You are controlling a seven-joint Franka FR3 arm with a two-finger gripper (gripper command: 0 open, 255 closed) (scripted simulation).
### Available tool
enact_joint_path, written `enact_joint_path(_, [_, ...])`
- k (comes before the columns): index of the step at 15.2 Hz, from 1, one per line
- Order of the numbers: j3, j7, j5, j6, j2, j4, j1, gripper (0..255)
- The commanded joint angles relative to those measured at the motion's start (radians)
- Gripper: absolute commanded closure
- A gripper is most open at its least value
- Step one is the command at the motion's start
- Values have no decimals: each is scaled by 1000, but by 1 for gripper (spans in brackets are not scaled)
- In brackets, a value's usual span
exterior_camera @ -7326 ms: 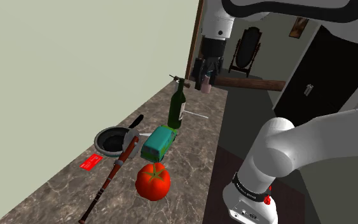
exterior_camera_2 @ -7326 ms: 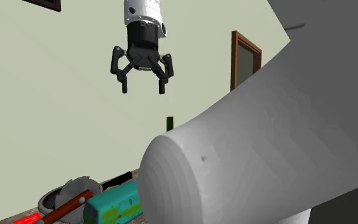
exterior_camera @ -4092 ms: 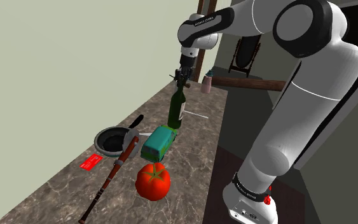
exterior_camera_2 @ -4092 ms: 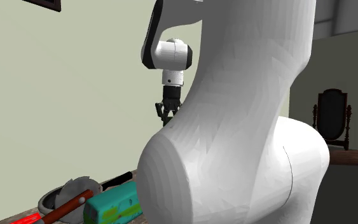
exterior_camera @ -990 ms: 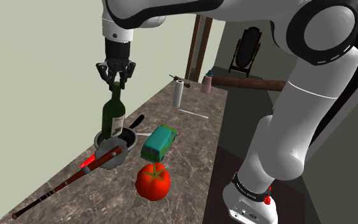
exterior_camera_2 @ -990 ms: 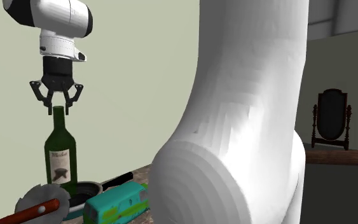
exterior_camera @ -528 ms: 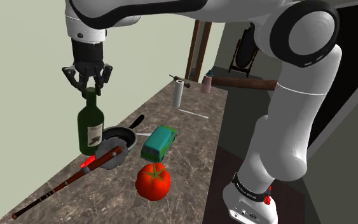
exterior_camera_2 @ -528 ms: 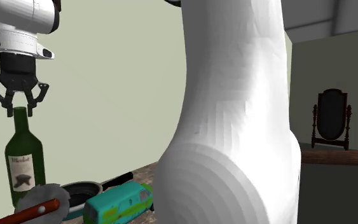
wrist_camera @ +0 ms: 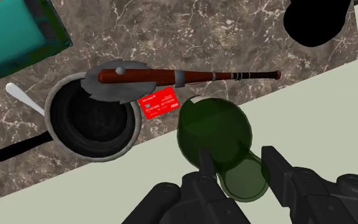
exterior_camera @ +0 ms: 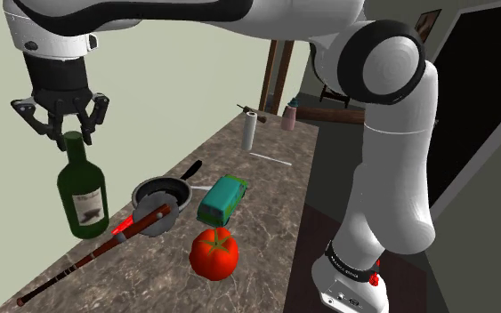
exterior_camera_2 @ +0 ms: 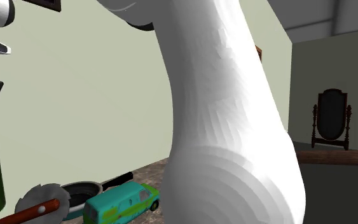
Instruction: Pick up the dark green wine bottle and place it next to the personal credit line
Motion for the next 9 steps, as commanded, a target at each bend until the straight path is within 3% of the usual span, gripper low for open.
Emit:
enact_joint_path(1, [10,47,-24,-43,95,136,44,255])
enact_joint_path(9, [7,49,-22,71,84,11,38,255])
